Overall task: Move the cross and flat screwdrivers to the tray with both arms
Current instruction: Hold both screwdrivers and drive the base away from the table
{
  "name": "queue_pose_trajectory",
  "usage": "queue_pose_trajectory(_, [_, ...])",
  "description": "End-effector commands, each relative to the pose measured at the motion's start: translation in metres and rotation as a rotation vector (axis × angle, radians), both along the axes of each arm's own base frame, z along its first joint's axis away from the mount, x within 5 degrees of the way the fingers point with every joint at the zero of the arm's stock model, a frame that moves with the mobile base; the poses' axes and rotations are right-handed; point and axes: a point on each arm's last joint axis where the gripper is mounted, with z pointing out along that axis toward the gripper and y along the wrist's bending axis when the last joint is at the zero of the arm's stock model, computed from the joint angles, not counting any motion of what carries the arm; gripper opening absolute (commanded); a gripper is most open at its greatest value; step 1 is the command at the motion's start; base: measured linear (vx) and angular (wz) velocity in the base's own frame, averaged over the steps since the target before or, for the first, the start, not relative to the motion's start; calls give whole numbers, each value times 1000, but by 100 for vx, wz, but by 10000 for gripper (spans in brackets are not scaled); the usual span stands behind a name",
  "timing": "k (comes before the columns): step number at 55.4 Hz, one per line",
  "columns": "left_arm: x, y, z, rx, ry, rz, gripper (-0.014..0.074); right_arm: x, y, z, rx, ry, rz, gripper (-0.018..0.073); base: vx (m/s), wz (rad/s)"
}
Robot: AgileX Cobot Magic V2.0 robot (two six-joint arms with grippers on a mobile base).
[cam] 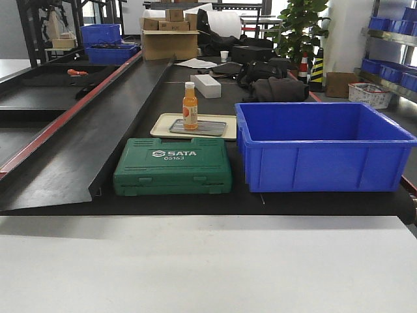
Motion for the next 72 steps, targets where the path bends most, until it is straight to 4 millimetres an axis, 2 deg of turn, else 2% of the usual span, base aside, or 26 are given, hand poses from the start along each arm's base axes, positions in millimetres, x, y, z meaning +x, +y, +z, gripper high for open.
queue_pose_trajectory(1, [-15, 2, 25, -47, -189, 6, -3, 0, -1, 14, 20, -91, -18, -8, 0, 0])
queue_pose_trajectory(11, [-27, 4, 29, -47, -231, 7, -3, 1, -1, 14, 22, -95, -17, -8, 0, 0])
queue_pose_trajectory(72, [-27, 4, 26, -43, -206, 4, -3, 1, -1, 14, 20, -91, -16, -8, -1, -1])
